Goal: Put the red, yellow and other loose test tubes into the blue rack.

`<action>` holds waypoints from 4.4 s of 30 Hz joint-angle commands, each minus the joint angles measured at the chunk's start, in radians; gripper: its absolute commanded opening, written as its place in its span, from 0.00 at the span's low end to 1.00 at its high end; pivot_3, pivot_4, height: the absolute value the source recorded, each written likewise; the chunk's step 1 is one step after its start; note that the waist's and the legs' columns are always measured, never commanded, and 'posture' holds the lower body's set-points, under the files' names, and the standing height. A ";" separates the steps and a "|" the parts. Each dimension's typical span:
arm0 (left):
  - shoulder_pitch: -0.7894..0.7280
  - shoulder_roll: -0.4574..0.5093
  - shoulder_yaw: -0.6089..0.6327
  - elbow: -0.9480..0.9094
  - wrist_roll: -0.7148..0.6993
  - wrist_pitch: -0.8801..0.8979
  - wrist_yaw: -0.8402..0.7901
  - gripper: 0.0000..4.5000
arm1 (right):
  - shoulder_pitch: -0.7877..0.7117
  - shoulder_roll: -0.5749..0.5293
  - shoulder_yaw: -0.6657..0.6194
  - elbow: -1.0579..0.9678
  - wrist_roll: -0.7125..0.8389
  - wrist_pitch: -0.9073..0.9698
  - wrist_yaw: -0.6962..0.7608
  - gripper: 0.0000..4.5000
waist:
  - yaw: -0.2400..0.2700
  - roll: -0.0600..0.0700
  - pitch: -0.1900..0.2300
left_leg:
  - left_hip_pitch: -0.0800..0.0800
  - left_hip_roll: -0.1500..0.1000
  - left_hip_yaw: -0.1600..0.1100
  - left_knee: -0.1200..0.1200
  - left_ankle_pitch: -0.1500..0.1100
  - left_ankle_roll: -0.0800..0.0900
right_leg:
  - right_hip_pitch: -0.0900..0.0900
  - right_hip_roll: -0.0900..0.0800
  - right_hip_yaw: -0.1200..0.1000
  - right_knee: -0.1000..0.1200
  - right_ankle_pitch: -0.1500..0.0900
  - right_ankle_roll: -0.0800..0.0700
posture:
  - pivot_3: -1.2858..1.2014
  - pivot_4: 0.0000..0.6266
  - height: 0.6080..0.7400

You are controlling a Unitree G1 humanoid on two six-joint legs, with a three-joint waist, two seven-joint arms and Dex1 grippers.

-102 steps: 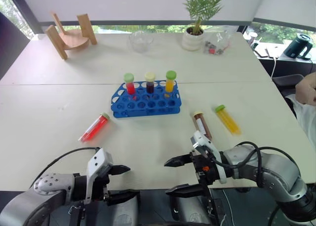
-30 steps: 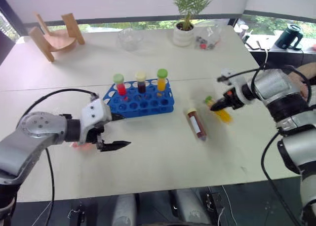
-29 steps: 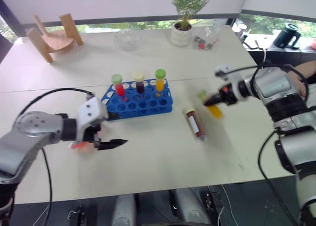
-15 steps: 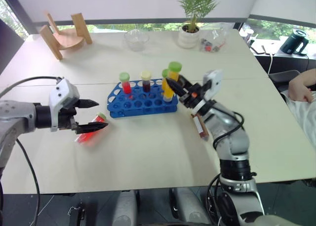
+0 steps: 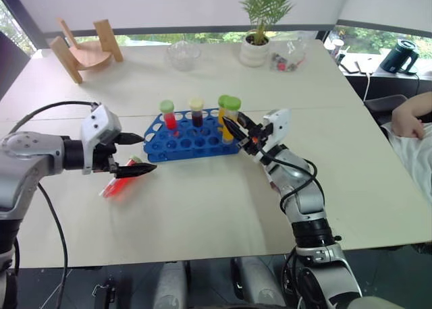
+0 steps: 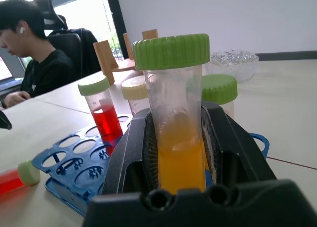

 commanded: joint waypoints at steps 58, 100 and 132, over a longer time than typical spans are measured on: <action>0.126 -0.116 0.055 -0.182 0.043 -0.058 0.128 1.00 | -0.568 -0.647 0.306 -0.138 0.367 1.073 0.672 0.19 | -0.018 0.001 0.001 | -0.001 0.000 0.001 0.003 -0.004 0.008 | 0.000 0.000 0.000 -0.001 -0.001 -0.002 | 0.52 0.24 1.00; -0.016 0.008 0.054 0.027 0.054 0.023 0.015 1.00 | -0.030 0.140 0.277 0.029 -0.220 -0.055 -0.211 0.19 | -0.022 -0.002 0.000 | 0.000 0.001 -0.001 -0.001 -0.002 0.003 | -0.001 0.000 -0.001 0.001 -0.002 -0.003 | 0.52 0.24 1.00; -0.417 0.191 -0.515 0.227 0.251 0.537 -0.154 1.00 | -0.100 -0.487 0.154 -0.718 0.461 0.678 0.433 0.98 | -0.014 -0.002 0.000 | 0.001 0.001 -0.002 0.000 -0.003 0.005 | 0.001 0.002 -0.002 0.001 -0.003 -0.004 | 0.52 0.24 1.00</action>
